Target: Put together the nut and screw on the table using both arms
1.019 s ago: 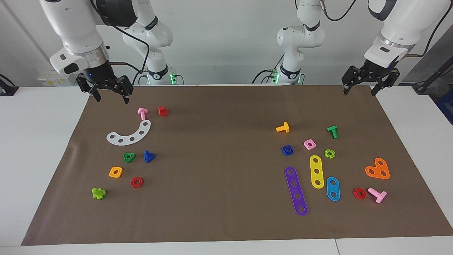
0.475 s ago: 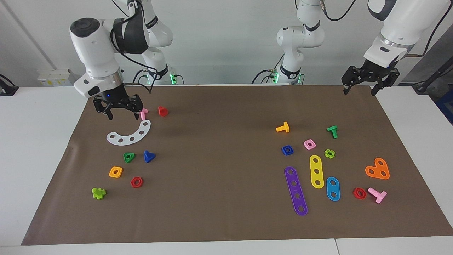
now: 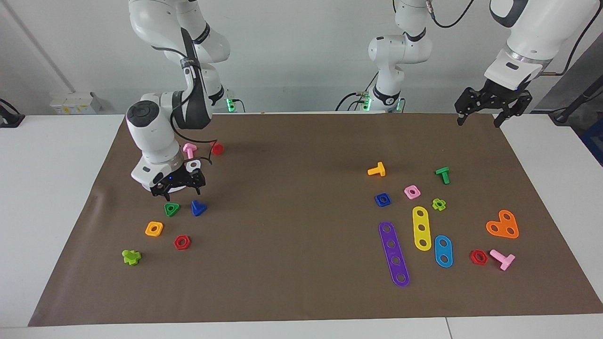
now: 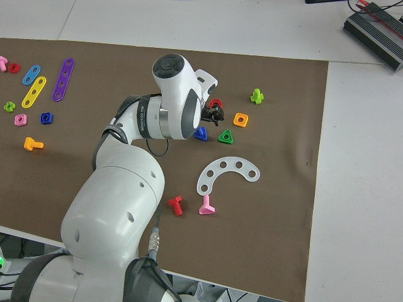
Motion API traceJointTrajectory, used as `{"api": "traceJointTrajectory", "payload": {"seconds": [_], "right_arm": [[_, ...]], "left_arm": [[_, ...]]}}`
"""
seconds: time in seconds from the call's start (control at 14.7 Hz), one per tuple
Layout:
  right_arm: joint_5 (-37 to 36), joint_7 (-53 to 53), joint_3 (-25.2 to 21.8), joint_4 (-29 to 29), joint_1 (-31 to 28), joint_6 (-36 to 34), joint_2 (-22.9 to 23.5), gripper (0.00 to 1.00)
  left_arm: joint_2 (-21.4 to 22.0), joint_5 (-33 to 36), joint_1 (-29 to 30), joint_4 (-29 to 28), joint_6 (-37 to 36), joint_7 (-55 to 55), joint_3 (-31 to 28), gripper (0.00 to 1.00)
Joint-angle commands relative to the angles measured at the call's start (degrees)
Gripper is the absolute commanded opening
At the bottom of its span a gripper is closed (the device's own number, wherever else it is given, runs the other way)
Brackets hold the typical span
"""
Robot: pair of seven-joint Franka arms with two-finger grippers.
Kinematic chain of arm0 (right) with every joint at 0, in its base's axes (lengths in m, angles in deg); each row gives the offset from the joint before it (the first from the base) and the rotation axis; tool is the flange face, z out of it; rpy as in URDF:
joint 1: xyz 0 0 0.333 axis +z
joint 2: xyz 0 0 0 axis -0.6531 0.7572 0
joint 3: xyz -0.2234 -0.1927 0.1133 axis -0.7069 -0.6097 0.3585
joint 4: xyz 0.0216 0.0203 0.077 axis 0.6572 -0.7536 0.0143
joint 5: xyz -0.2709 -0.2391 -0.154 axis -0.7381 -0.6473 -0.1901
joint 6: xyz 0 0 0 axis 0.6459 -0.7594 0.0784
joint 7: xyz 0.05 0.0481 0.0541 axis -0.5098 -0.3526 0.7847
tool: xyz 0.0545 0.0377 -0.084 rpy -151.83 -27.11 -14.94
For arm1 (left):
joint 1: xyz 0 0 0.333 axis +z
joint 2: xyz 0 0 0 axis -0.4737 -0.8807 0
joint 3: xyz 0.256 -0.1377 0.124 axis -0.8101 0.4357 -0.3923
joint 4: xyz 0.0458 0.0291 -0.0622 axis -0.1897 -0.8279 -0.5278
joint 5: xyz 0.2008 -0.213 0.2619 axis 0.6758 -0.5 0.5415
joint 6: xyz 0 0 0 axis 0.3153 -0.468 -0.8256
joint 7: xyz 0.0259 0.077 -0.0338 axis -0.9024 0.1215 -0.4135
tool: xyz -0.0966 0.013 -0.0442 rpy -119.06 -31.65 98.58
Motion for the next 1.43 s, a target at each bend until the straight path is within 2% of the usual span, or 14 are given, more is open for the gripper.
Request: {"api": "traceJointTrajectory", "payload": {"seconds": [0.0,0.14,0.27,0.54,0.88,1.02,1.15,1.29,1.36], "right_arm": [[1.20,1.78,0.17,0.08,0.89,3.06,1.86,0.94],[1.20,1.87,0.17,-0.01,1.24,3.42,2.39,0.90],[1.20,2.22,0.17,-0.36,1.33,3.51,2.83,0.79],[1.29,3.45,0.08,-2.82,1.24,6.93,2.83,0.52],[1.29,3.19,0.08,-2.82,1.24,7.29,3.27,0.50],[1.29,3.27,0.08,-2.91,0.98,7.29,3.62,0.45],[1.29,3.27,0.08,-2.91,0.89,7.29,3.54,0.29],[1.29,3.27,0.08,-2.91,0.89,7.29,3.54,0.00],[1.29,3.01,0.08,-2.91,0.89,7.20,3.62,0.00]], "left_arm": [[1.09,0.22,0.58,-1.12,-0.40,0.20,0.44,1.00],[1.09,0.22,0.58,-1.12,-0.40,0.20,0.44,1.00],[1.09,0.22,0.58,-1.12,-0.40,0.20,0.44,1.00],[1.09,0.22,0.58,-1.12,-0.31,0.20,0.44,1.00],[1.09,0.22,0.58,-1.12,-0.40,0.20,0.44,1.00],[1.09,0.22,0.58,-1.12,-0.40,0.20,0.44,1.00],[1.09,0.22,0.58,-1.12,-0.31,0.20,0.44,1.00],[1.09,0.22,0.58,-1.12,-0.31,0.20,0.44,1.00],[1.09,0.22,0.58,-1.12,-0.40,0.20,0.44,1.00]]}}
